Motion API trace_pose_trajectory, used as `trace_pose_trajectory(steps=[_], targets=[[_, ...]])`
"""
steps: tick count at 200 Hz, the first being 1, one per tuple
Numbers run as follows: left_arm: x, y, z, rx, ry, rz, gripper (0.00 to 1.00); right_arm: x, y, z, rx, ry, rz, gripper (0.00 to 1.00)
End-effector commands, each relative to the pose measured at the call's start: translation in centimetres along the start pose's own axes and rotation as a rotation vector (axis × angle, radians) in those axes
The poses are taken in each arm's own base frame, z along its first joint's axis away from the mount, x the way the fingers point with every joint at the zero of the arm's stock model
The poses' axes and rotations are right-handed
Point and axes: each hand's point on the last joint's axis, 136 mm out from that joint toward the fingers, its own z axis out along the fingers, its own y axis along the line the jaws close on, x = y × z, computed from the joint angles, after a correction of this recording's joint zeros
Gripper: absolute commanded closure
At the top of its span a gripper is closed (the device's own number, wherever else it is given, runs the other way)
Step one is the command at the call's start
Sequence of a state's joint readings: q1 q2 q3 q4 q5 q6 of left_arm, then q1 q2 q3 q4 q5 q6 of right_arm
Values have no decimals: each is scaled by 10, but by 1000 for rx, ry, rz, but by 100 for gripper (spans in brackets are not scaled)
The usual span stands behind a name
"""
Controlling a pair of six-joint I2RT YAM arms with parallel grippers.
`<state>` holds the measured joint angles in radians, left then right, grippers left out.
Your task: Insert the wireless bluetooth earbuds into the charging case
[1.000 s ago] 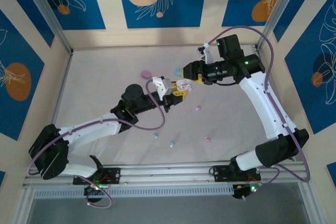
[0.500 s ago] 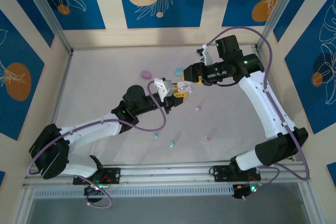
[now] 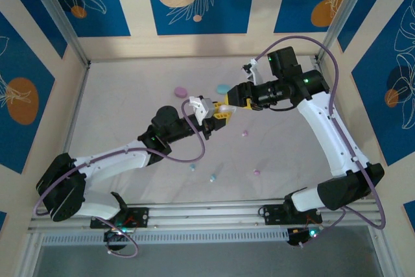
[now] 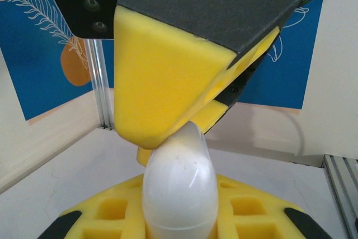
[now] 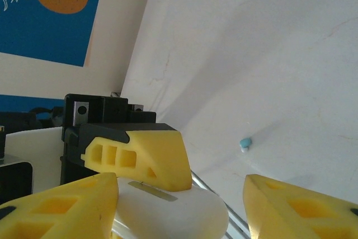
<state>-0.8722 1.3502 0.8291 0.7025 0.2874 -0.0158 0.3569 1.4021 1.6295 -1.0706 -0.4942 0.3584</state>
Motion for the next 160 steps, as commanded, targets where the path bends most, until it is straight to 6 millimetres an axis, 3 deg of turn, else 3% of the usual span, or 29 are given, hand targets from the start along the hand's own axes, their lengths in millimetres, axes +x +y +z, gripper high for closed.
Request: trace_pose_trajectory(steps=[1,19,31,60,85,122,160], targets=[[-23,2,-4,-27,-72,30,85,5,-5,-11,58,-34,1,36],[-11,17,-8,-108,-45,-46,85,-7,-17,-24,130,-147,1,33],[9,34,-14,-191,0,-130,84,-13,-26,-34,160,-221,22,31],[67,76,-43,-318,129,-472,85,-15,-49,-47,173,-306,108,30],[138,104,-78,-449,308,-792,87,-9,-65,-38,163,-274,171,30],[216,111,-120,-543,515,-1118,86,-2,-76,-20,129,-199,250,30],[254,113,-150,-688,744,-1155,83,0,-77,-11,106,-170,274,31]])
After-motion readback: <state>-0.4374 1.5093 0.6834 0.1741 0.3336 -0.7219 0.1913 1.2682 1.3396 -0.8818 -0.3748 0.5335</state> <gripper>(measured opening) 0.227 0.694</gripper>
